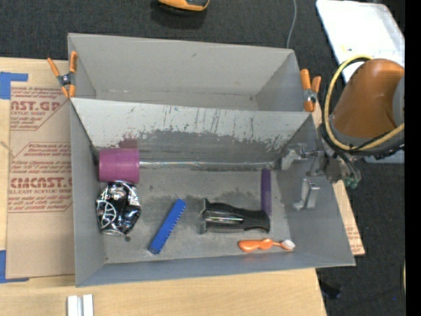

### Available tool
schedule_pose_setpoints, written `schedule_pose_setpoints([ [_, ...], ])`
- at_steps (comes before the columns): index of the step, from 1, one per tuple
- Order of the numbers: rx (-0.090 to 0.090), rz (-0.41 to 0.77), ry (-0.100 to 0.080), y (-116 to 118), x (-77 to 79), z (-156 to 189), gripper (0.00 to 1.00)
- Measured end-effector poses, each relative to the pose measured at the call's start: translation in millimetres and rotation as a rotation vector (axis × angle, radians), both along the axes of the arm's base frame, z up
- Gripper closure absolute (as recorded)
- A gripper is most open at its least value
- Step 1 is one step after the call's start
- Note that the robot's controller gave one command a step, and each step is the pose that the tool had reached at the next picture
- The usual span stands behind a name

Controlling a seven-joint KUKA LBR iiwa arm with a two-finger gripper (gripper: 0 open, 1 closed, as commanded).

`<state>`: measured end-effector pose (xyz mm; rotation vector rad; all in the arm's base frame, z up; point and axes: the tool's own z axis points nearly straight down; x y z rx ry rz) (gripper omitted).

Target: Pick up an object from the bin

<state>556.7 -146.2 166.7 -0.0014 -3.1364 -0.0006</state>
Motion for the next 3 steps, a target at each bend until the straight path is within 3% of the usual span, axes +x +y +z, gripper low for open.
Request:
schedule_pose_setpoints([
  [1,-0.002,0.001,-0.008,0.7,2.0,4.6,0.00],
  [2,0.000,-0.165,-0.009,45.7,-3.7,-52.1,0.00],
  [3,-0.004,0.045,-0.015,78.4,1.3,-48.9,0.00],
])
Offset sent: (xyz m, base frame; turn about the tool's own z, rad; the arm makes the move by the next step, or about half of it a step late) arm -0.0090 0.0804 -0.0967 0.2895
